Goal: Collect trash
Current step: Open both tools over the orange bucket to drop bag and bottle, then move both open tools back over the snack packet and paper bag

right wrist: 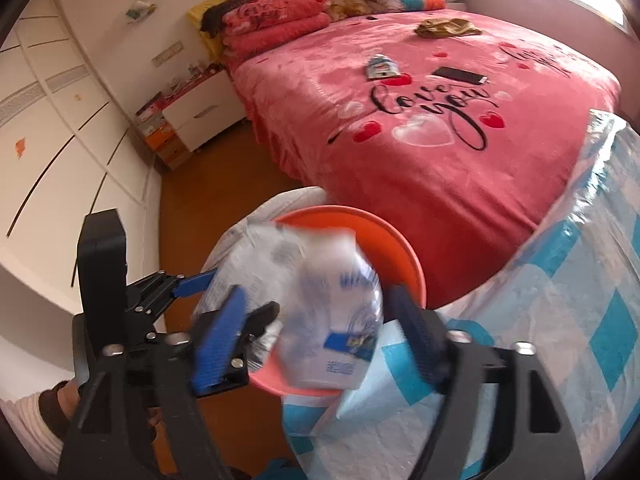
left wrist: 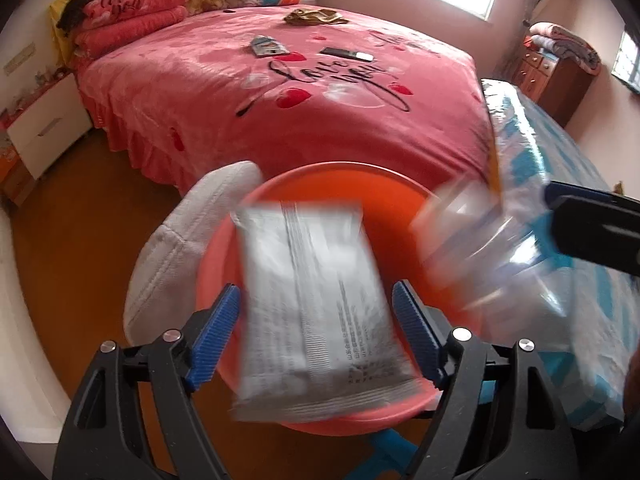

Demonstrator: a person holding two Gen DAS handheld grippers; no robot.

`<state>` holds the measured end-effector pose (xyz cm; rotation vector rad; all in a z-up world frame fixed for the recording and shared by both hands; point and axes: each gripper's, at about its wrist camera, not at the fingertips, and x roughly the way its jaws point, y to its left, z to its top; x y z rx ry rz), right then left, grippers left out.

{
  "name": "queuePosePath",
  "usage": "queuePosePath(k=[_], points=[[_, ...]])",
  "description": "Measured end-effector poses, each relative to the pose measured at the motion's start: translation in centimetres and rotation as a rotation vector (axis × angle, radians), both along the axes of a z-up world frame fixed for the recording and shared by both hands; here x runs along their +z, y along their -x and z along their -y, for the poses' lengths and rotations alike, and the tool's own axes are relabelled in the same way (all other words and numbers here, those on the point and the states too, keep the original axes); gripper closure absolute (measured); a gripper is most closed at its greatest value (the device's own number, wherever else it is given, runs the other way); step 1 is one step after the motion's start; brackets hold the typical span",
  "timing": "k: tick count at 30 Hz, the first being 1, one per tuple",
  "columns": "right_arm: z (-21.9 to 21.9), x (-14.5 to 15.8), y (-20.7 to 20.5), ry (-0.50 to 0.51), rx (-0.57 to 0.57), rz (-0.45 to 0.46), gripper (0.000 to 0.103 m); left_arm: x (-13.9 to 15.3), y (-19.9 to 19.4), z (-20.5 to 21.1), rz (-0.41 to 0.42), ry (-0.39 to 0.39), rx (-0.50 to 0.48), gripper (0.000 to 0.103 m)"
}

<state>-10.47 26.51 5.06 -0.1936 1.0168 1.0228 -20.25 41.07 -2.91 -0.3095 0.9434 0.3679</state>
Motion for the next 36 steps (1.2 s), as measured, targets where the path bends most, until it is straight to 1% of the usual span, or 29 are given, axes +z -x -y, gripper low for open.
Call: queuePosePath(k=[2,5,12,19,21,23,34,36], points=[[0.9,0.3,-0.1,-0.003,-0.030,0.010,0.020,0.0,0.2,-0.4,-0.001,0.000,0.015,0.021],[2.6,1.2,0.0,-0.021,-0.069,0.037,0.015,0.7,0.6,-0.6,0.016,-0.005,0.033,0.021],[7.1,2.9,0.2,-0.043,-0.160,0.092,0.014,2.4,0.4,0.1,0.039,-0.020,0.021,0.021],[11.0,4.0,0.3,-0.065,-0.237,0.122,0.013,4.1,-0.4,2.3,0.060,-0.043,-0.024,0.020],[11.9,4.2,0.4,-0.063,-0.253,0.140,0.013,4.7,-0.7,3.0,0.070,-0.048,-0.037,0.018],[12.5,4.3,0.6,-0.061,-0.264,0.152,0.013,5.1,-0.9,3.6,0.080,-0.056,-0.049,0.016],[16.6,4.1,0.9,-0.073,-0.328,0.176,0.013,7.4,-2.4,7.8,0.103,-0.097,-0.141,0.016],[17.3,4.3,0.9,-0.084,-0.340,0.174,0.012,7.6,-2.6,8.4,0.107,-0.103,-0.155,0.016]])
